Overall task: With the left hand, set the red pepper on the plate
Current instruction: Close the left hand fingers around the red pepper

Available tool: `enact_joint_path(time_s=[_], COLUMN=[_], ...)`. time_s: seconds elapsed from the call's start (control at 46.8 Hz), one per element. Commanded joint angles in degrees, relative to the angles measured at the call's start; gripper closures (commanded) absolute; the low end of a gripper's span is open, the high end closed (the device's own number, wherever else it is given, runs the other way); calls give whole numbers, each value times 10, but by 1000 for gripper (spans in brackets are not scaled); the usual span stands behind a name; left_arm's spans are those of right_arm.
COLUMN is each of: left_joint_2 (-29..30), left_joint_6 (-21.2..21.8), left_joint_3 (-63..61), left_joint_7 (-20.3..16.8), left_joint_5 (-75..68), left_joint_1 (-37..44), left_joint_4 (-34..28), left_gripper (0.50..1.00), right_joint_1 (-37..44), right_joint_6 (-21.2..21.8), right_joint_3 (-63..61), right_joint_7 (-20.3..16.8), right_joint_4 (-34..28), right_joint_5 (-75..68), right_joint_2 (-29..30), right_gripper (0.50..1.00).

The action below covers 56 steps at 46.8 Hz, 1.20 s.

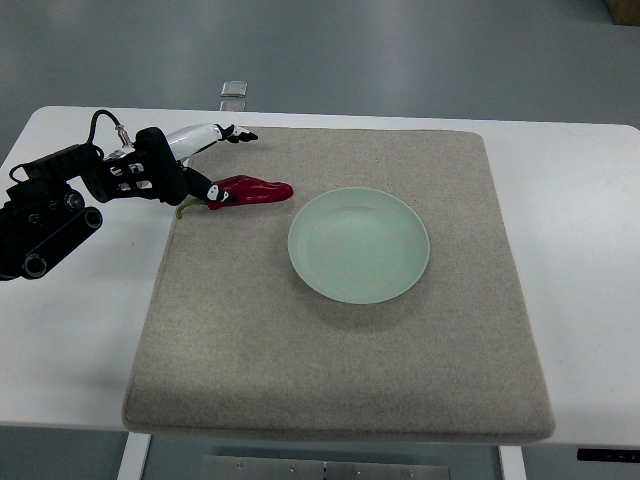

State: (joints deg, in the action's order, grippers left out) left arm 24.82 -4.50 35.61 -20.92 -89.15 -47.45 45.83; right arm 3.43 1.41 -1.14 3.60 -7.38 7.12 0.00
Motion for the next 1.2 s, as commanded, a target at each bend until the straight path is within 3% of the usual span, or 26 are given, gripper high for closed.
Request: enact_joint_path(time_s=[0.0, 0.449, 0.769, 1.175], left_joint_2=[0, -4, -11, -12], left_joint_6=[0, 7, 16, 17], left_joint_3=[0, -27, -48, -49], left_joint_7=[0, -1, -1, -1], left_joint_5=[-3, -6, -6, -6], left_joint_1=[1, 0, -7, -12], left_joint_4=[0, 0, 0, 0], left_gripper=[636, 639, 752, 763], right_joint_1=[0, 0, 0, 0], right_joint_6=[0, 0, 0, 0], right_joint_3=[0, 0, 0, 0], right_joint_7=[0, 0, 0, 0], right_joint_4=[0, 0, 0, 0], right_joint_5=[0, 0, 0, 0], right_joint_2=[0, 0, 0, 0], right_gripper=[572, 572, 572, 572])
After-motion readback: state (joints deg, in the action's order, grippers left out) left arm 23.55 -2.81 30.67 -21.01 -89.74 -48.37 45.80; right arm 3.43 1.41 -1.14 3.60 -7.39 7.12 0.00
